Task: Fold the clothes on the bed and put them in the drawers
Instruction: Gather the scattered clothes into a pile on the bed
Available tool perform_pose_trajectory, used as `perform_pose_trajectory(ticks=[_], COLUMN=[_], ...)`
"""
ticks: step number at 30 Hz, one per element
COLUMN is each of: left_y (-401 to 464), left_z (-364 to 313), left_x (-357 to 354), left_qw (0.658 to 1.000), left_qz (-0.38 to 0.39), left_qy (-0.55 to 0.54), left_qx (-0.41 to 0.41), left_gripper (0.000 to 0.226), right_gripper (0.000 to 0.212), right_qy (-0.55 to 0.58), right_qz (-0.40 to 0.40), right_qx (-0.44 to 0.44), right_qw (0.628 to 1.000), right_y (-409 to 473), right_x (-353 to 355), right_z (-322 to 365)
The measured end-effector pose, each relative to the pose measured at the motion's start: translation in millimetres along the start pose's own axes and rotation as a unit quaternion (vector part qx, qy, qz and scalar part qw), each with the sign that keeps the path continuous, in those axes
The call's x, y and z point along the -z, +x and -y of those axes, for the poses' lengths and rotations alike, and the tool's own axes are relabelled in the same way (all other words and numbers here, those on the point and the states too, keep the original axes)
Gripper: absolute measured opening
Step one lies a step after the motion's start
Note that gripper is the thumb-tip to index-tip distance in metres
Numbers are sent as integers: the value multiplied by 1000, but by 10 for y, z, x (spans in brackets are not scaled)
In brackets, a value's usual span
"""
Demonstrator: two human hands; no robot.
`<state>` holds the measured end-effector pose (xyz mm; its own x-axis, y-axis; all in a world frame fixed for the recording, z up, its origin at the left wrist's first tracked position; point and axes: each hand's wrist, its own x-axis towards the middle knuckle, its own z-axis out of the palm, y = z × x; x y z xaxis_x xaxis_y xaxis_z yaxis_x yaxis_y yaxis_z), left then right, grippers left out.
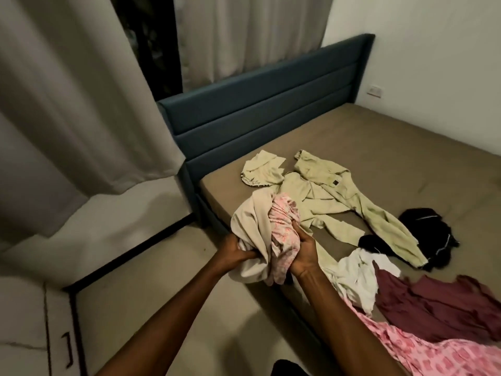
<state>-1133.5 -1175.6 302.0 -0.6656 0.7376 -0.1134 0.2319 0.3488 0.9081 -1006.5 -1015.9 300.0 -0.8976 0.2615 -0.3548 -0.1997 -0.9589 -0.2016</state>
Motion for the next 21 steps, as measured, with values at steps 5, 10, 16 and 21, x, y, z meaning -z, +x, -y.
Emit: perform_pose_trajectory(ticks=[5,10,16,21], left_y=[1063,2115,3311,4288], left_z=[42,37,-64,-166], left_x=[139,107,22,-109], left_qw=[998,996,992,985], left_qz=[65,85,123,166], left_qy=[16,34,32,54], left_qx=[2,1,-1,-2], left_gripper=[108,86,77,98], right_gripper=[73,91,80,54], right_qy=[-8,-10,-4,-1], right_qz=[-57,-29,-48,-100], right_qx=[63,85,88,111], right_qw=[996,996,995,989], right_y=[769,1549,2397,2921], right_x=[-120,-83,-141,-189], right_z=[367,895,1651,2236])
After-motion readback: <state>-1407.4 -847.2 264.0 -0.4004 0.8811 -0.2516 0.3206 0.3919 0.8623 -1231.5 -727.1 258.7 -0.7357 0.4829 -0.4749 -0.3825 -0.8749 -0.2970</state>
